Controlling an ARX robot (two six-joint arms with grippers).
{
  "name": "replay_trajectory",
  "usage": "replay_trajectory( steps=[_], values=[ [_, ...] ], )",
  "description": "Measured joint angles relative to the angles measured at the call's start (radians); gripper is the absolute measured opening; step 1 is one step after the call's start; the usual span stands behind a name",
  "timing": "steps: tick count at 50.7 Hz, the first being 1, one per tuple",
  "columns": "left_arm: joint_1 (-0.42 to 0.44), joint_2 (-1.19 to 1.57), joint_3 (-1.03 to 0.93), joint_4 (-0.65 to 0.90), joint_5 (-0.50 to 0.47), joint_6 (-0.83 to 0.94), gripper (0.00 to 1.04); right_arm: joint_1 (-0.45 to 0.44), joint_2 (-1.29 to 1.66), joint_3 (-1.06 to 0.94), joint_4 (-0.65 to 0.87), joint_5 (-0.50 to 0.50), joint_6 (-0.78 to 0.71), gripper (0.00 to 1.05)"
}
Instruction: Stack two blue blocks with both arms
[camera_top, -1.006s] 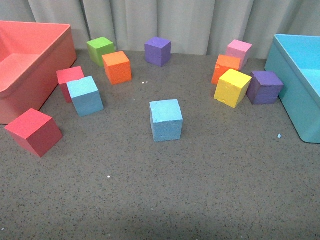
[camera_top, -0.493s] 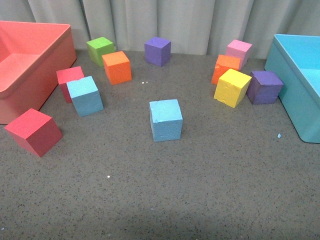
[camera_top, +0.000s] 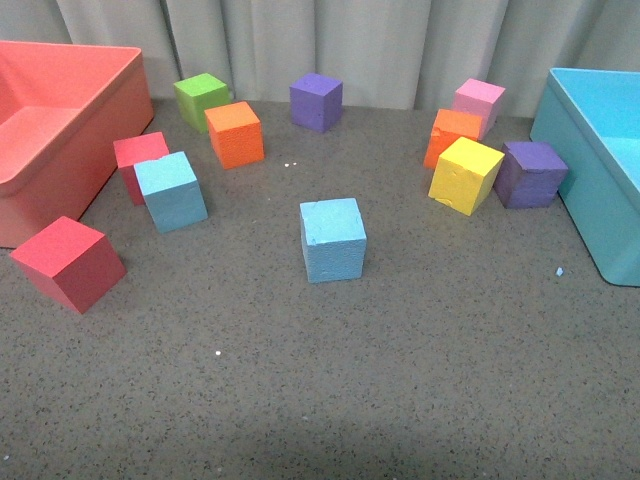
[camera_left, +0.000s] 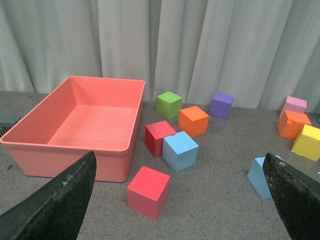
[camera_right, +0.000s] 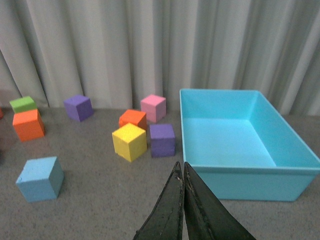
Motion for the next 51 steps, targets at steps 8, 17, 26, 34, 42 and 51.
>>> replay_trajectory(
  steps=[8, 17, 26, 34, 42, 51],
  values=[
    [0.0, 0.0, 0.0, 0.0, 0.0, 0.0, 0.98, 0.0, -0.014, 0.0, -0.005, 0.0, -0.001, 0.02],
    [0.0, 0.0, 0.0, 0.0, 0.0, 0.0, 0.98, 0.0, -0.015, 0.0, -0.006, 0.0, 0.0, 0.28],
    [0.0, 0.0, 0.0, 0.0, 0.0, 0.0, 0.98, 0.0, -0.015, 0.0, -0.006, 0.0, 0.0, 0.66],
    [0.0, 0.0, 0.0, 0.0, 0.0, 0.0, 0.98, 0.0, -0.015, 0.0, -0.006, 0.0, 0.0, 0.96],
    [0.005, 0.08, 0.05, -0.138, 0.039, -0.044, 0.98, 0.0, -0.015, 0.0, -0.006, 0.0, 0.0, 0.95],
    [-0.076, 0.471, 0.108, -0.006, -0.013, -0.109, 0.98, 0.0, -0.016, 0.0, -0.006, 0.0, 0.0, 0.95]
  ],
)
